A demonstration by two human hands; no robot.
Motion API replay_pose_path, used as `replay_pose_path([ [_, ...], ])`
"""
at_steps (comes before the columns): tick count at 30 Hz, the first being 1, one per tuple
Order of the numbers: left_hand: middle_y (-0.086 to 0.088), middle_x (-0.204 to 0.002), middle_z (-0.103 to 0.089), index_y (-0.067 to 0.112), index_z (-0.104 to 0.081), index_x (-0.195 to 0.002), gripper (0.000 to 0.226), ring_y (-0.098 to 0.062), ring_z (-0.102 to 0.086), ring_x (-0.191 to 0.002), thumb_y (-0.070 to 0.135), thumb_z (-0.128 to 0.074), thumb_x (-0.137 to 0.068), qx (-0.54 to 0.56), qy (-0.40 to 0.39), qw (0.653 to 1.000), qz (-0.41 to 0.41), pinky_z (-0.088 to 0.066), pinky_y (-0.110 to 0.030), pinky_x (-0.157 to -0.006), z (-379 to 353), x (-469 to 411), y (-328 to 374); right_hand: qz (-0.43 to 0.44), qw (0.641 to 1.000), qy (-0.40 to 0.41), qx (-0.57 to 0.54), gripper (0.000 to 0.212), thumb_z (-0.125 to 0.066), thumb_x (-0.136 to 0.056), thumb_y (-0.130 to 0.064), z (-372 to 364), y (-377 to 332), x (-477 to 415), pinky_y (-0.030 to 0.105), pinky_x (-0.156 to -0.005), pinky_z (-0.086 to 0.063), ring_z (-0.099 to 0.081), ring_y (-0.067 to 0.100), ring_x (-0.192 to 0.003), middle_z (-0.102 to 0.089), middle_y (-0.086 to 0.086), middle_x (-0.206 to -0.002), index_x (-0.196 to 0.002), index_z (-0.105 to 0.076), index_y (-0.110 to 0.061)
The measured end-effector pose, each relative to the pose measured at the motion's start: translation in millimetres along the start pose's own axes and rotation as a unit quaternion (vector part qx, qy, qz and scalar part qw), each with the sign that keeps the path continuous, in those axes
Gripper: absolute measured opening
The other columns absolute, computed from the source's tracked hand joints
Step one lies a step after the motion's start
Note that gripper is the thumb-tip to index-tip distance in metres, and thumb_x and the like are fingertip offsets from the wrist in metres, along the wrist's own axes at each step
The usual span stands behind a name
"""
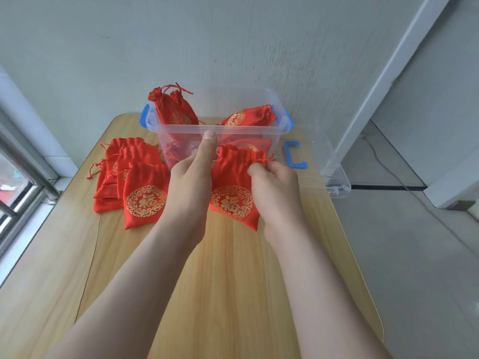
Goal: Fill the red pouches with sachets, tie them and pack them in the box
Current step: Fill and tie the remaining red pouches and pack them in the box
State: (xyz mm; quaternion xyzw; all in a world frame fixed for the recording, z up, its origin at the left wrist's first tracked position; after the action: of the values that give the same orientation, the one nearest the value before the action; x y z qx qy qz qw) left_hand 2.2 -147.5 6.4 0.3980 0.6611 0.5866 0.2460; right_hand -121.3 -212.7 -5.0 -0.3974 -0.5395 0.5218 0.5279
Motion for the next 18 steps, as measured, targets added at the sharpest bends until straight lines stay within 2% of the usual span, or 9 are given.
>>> replay_pose_path([
  [2,-0.009,-0.11,-0.081,0.012,-0.079,-0.112,0.05,-0.024,-0.077,-0.103,0.058,-0.062,-0.101,-0.004,-0.005,1.0,-0.004,-0.058,-0.042,-0.095,0.5,0.6,-0.8,-0.003,1.0,-0.008,-0.006,0.018,-0.059,-0.096,-0.024,-2.6,0.2,0.0,0.04,-0.07,-0.062,-0.075,0.024,-0.083,-0.078,0.003,-0.088,-0.093,-0.075,-0.016],
  [5,-0.016,-0.097,-0.074,-0.005,-0.07,-0.103,0.048,-0.025,-0.067,-0.084,0.043,-0.064,-0.105,0.015,0.027,0.999,-0.023,-0.055,-0.042,-0.084,3.5,-1.6,-3.9,-0.013,1.0,-0.022,-0.013,0.018,-0.06,-0.093,-0.023,-8.8,-0.7,0.5,0.05,-0.078,-0.067,-0.078,0.026,-0.089,-0.08,0.006,-0.09,-0.094,-0.076,-0.017],
  [7,-0.01,-0.086,-0.062,0.003,-0.066,-0.089,0.038,-0.02,-0.057,-0.079,0.036,-0.061,-0.107,0.015,0.06,0.998,-0.018,-0.051,-0.039,-0.08,7.1,-5.0,-6.9,-0.014,1.0,-0.018,-0.005,0.018,-0.059,-0.092,-0.022,-10.2,-3.3,-0.2,0.046,-0.071,-0.063,-0.072,0.024,-0.08,-0.076,0.008,-0.082,-0.09,-0.073,-0.01],
  [10,-0.004,-0.083,-0.064,0.017,-0.066,-0.082,0.031,-0.017,-0.06,-0.078,0.031,-0.058,-0.109,0.026,0.084,0.996,-0.007,-0.054,-0.036,-0.078,10.5,-8.4,-7.4,-0.016,1.0,-0.004,-0.008,0.02,-0.059,-0.093,-0.018,-9.9,-5.6,-1.0,0.036,-0.064,-0.047,-0.056,0.02,-0.071,-0.059,0.003,-0.072,-0.077,-0.062,-0.008],
  [13,0.002,-0.082,-0.072,0.014,-0.076,-0.095,0.024,-0.011,-0.065,-0.076,0.028,-0.061,-0.108,0.045,0.096,0.994,-0.021,-0.056,-0.032,-0.077,13.4,-8.6,-4.3,-0.018,1.0,0.002,-0.022,0.018,-0.059,-0.095,-0.016,-10.0,-7.3,-0.8,0.034,-0.067,-0.047,-0.058,0.017,-0.072,-0.063,0.002,-0.076,-0.085,-0.066,-0.002],
  [15,0.001,-0.087,-0.076,0.013,-0.079,-0.106,0.022,-0.011,-0.068,-0.08,0.026,-0.062,-0.108,0.058,0.098,0.993,-0.024,-0.059,-0.033,-0.081,15.3,-8.9,-3.2,-0.017,1.0,0.001,-0.023,0.018,-0.059,-0.096,-0.016,-10.1,-9.4,-0.1,0.031,-0.067,-0.047,-0.057,0.015,-0.073,-0.064,0.001,-0.078,-0.091,-0.07,-0.003],
  [18,-0.006,-0.094,-0.08,0.014,-0.081,-0.106,0.02,-0.013,-0.072,-0.084,0.026,-0.065,-0.107,0.066,0.095,0.993,-0.024,-0.062,-0.035,-0.088,18.6,-8.0,-2.2,-0.02,0.999,-0.016,-0.039,0.02,-0.059,-0.097,-0.017,-11.7,-14.5,1.0,0.027,-0.059,-0.04,-0.047,0.013,-0.066,-0.054,-0.001,-0.073,-0.08,-0.067,-0.012],
])
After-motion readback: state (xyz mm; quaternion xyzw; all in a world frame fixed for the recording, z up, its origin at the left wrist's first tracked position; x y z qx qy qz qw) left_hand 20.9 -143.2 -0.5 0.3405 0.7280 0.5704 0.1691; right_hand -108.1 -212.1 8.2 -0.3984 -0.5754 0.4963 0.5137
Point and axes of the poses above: each hand's wrist, its own x-axis away from the middle knuckle, its own z-axis out of the back of the hand, y = z × x, the point moved 4 cm from there along -x, towards the middle knuckle
